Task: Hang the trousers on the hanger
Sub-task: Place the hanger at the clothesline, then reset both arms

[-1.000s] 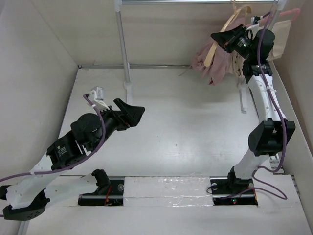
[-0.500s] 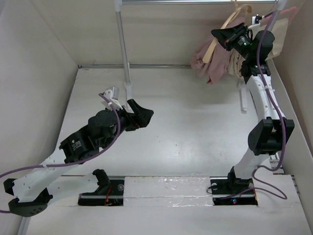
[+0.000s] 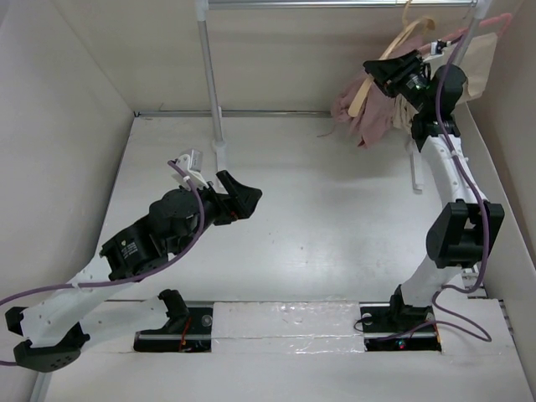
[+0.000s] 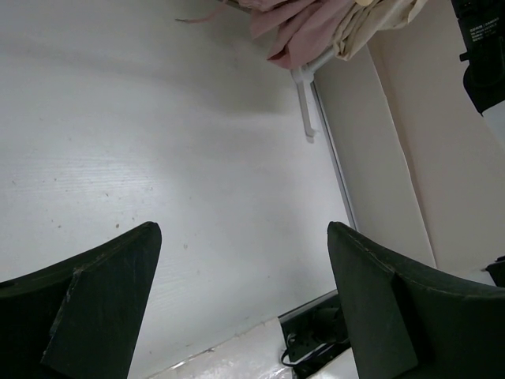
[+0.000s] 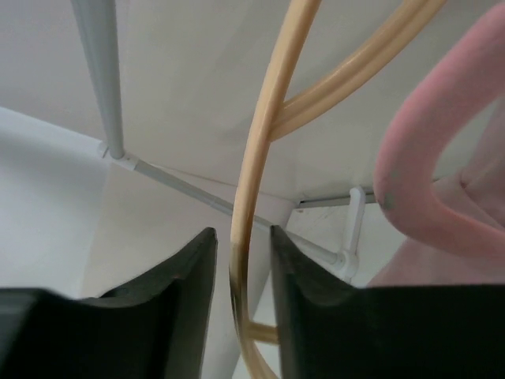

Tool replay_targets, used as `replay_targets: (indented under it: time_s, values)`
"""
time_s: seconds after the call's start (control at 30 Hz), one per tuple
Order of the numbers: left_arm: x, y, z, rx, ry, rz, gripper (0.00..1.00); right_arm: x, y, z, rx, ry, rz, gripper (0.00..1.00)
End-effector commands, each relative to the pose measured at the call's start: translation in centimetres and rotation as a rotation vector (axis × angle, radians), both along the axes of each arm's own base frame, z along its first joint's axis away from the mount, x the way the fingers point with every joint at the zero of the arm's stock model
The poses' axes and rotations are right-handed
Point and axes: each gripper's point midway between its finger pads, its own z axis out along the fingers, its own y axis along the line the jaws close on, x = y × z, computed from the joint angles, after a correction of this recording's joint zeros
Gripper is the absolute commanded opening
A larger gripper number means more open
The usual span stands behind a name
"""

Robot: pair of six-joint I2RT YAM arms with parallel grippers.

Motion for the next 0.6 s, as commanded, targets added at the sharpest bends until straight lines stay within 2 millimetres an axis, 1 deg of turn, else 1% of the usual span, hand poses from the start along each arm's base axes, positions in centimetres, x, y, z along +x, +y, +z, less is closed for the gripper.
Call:
replay_targets:
  time_s: [0.0,0.03,0.07,0.1,0.13,0.17,0.2,0.23,0.27,0.33,0.37,0.4,0.43,0.47,0.5,0.53,0.57]
  values:
    - [0.1,-0.4,0.6,-0.03,-0.012,-0.005,0.83,-3.1,-1.1,5.5,-0.056,-0.193,-0.046,0.44]
    - [0.2,-0.4,0.5,-0.028,-0.01,-0.005,0.83,-3.4,-1.1,6.0,-0.072,-0.206,-0.05,0.54]
    - [0.2,-0.3,0.7,-0.027,-0.013,0.001,0.83,-4.1,-1.5,7.0,-0.107,-0.24,-0.065,0.63]
    - [0.3,-0.3,0.8,-0.024,-0.014,0.005,0.83,-4.6,-1.4,7.3,-0.126,-0.237,-0.064,0.88]
    - [0.3,-0.1,0.9,-0.019,-0.014,0.009,0.83,-5.2,-1.8,8.6,-0.153,-0.266,-0.071,0.96]
    - [0.5,0.1,1.4,-0.022,-0.023,0.023,0.83,-6.3,-1.7,9.9,-0.193,-0.309,-0.082,0.99]
    - [0.6,0.2,1.6,-0.015,-0.03,0.026,0.84,-6.7,-2.2,10.0,-0.213,-0.291,-0.096,1.0]
    - [0.7,0.3,1.9,-0.013,-0.037,0.035,0.99,-7.6,-2.0,10.8,-0.235,-0.316,-0.095,1.0]
    - [1.0,0.5,2.6,-0.001,-0.055,0.049,0.99,-9.0,-2.2,11.8,-0.264,-0.344,-0.101,1.0]
    - [1.2,0.6,3.3,0.012,-0.069,0.054,0.99,-10.5,-2.4,12.4,-0.292,-0.366,-0.108,1.0]
    - [1.5,0.9,4.5,0.004,-0.084,0.074,0.99,-10.9,-2.7,12.0,-0.325,-0.369,-0.12,1.0]
    - [1.8,0.6,4.4,0.033,-0.086,0.075,0.99,-12.8,-2.5,12.7,-0.344,-0.393,-0.121,1.0]
    - [1.9,0.6,4.8,0.039,-0.087,0.08,0.99,-13.6,-2.6,12.5,-0.365,-0.398,-0.121,1.0]
    - [2.0,0.8,5.7,0.035,-0.097,0.088,0.99,-14.6,-2.4,12.2,-0.402,-0.418,-0.122,1.0]
    - [2.2,0.6,5.8,0.048,-0.096,0.093,0.99,-14.9,-2.4,10.3,-0.421,-0.384,-0.117,1.0]
    - [2.2,0.7,5.7,0.065,-0.095,0.092,0.99,-18.0,-1.9,11.3,-0.448,-0.441,-0.124,1.0]
    - [2.3,0.8,5.9,0.068,-0.096,0.1,0.99,-19.3,-1.5,10.6,-0.495,-0.469,-0.123,1.0]
